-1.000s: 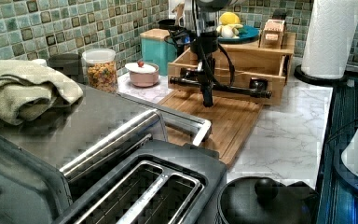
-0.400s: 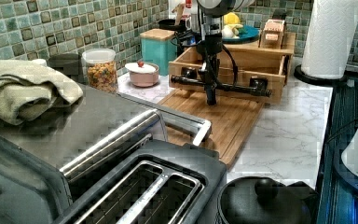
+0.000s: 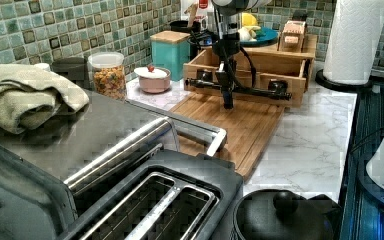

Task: Close the drawer.

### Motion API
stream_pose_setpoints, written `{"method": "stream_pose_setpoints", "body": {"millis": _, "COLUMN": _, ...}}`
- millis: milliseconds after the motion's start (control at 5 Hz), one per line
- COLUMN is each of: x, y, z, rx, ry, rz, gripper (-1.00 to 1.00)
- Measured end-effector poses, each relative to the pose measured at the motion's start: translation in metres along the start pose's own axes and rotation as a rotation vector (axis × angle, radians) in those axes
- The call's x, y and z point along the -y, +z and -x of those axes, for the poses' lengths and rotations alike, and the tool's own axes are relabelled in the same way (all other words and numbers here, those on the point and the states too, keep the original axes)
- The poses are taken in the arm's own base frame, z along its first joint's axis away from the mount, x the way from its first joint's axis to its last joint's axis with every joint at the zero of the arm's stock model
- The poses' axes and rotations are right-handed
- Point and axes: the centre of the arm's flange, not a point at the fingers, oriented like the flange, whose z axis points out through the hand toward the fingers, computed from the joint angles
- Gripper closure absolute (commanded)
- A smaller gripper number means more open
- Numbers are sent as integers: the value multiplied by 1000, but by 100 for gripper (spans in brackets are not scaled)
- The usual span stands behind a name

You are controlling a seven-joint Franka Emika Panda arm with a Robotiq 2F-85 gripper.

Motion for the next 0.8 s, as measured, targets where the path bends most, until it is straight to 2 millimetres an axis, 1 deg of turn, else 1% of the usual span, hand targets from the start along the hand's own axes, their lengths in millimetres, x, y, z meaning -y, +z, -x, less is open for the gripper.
{"method": "stream_pose_setpoints", "body": {"millis": 200, "x": -27, "y": -2, "z": -5, "rx": 45, "ry": 4, "rz": -20, "gripper": 100}}
{"method": "stream_pose_setpoints", "body": {"millis": 400, "x": -58, "y": -13, "z": -3, "rx": 25, "ry": 55, "rz": -14, "gripper": 100}}
{"method": "stream_pose_setpoints", "body": {"millis": 600, "x": -92, "y": -24, "z": 7, "rx": -1, "ry": 120, "rz": -6, "gripper": 100}}
{"method": "stream_pose_setpoints", "body": {"millis": 800, "x": -133, "y": -30, "z": 13, "rx": -35, "ry": 166, "rz": 21, "gripper": 100}}
